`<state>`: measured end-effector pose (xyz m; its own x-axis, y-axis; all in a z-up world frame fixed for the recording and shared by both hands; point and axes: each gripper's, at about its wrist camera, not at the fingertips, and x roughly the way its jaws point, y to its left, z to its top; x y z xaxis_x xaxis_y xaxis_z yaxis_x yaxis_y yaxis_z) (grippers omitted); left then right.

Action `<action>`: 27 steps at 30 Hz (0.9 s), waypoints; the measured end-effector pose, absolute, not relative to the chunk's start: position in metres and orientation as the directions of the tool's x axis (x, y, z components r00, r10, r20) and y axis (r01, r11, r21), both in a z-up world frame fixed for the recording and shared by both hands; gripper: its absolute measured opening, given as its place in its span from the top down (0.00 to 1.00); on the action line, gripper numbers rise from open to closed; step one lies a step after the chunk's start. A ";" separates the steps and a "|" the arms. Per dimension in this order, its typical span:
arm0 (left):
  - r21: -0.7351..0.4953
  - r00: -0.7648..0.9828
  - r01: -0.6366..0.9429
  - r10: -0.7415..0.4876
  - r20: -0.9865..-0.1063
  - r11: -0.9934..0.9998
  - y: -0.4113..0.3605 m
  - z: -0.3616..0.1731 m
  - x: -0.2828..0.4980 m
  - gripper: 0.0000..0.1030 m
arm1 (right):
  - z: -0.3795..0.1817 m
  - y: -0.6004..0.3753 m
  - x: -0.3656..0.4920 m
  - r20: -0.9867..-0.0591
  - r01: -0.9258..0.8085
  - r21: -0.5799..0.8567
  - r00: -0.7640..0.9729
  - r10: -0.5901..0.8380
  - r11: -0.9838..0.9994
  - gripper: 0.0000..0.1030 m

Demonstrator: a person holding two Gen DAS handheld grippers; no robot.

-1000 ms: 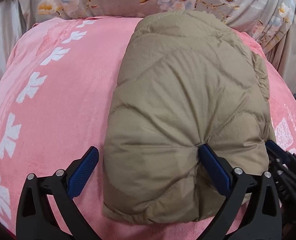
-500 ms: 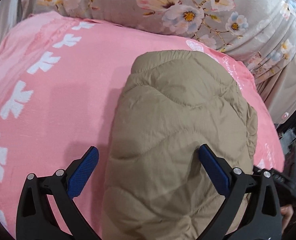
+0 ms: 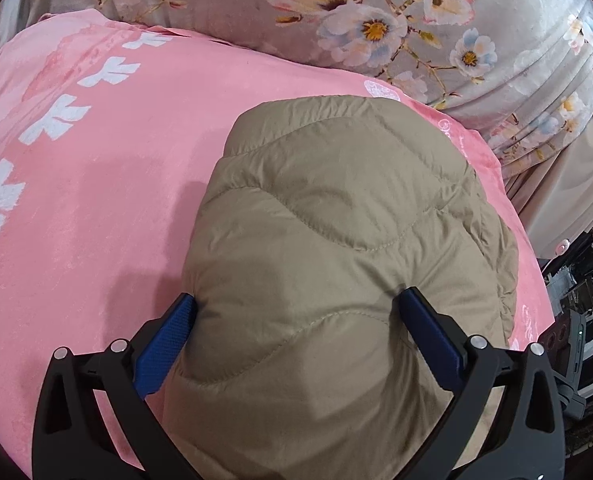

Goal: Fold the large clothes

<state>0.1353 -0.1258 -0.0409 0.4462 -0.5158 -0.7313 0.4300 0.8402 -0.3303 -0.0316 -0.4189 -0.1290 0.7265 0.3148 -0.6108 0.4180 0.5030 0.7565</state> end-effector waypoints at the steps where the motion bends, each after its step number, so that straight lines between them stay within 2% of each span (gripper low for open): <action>1: -0.328 0.449 0.435 -0.517 -0.729 0.839 -0.127 -0.042 0.135 0.04 | -0.129 -0.418 -0.030 -0.605 0.412 0.760 0.731 0.316 0.503 0.45; 3: -0.328 0.448 0.444 -0.524 -0.724 0.834 -0.129 -0.044 0.137 0.04 | -0.129 -0.417 -0.027 -0.596 0.400 0.763 0.738 0.315 0.508 0.47; 7: -0.339 0.432 0.461 -0.541 -0.721 0.820 -0.129 -0.044 0.138 0.04 | -0.133 -0.415 -0.017 -0.554 0.365 0.801 0.753 0.355 0.475 0.71; 8: -0.344 0.427 0.465 -0.547 -0.719 0.815 -0.129 -0.043 0.139 0.06 | -0.132 -0.414 -0.017 -0.544 0.355 0.807 0.758 0.360 0.471 0.73; 9: -0.350 0.422 0.470 -0.555 -0.717 0.810 -0.127 -0.042 0.138 0.08 | -0.131 -0.414 -0.018 -0.542 0.349 0.806 0.760 0.359 0.478 0.78; 12: -0.369 0.411 0.484 -0.579 -0.705 0.793 -0.121 -0.034 0.135 0.25 | -0.120 -0.410 -0.019 -0.558 0.343 0.780 0.761 0.332 0.524 0.86; 14: -0.385 0.405 0.489 -0.595 -0.694 0.782 -0.117 -0.027 0.133 0.40 | -0.105 -0.405 -0.022 -0.579 0.345 0.741 0.763 0.287 0.577 0.88; 17: -0.413 0.411 0.489 -0.621 -0.668 0.768 -0.109 -0.011 0.129 0.53 | -0.082 -0.398 -0.027 -0.574 0.332 0.705 0.785 0.230 0.627 0.89; 20: -0.416 0.436 0.519 -0.650 -0.623 0.747 -0.103 0.014 0.119 0.59 | -0.049 -0.391 -0.037 -0.535 0.298 0.682 0.826 0.177 0.668 0.90; 27: -0.357 0.515 0.619 -0.705 -0.487 0.699 -0.091 0.086 0.098 0.61 | 0.034 -0.373 -0.052 -0.423 0.210 0.594 0.903 0.079 0.777 0.90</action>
<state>0.0981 -0.0909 0.0862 0.5149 -0.7053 -0.4873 0.6193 0.6991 -0.3574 -0.0516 -0.3727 0.0340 0.9028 0.0793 -0.4227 0.2097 0.7770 0.5936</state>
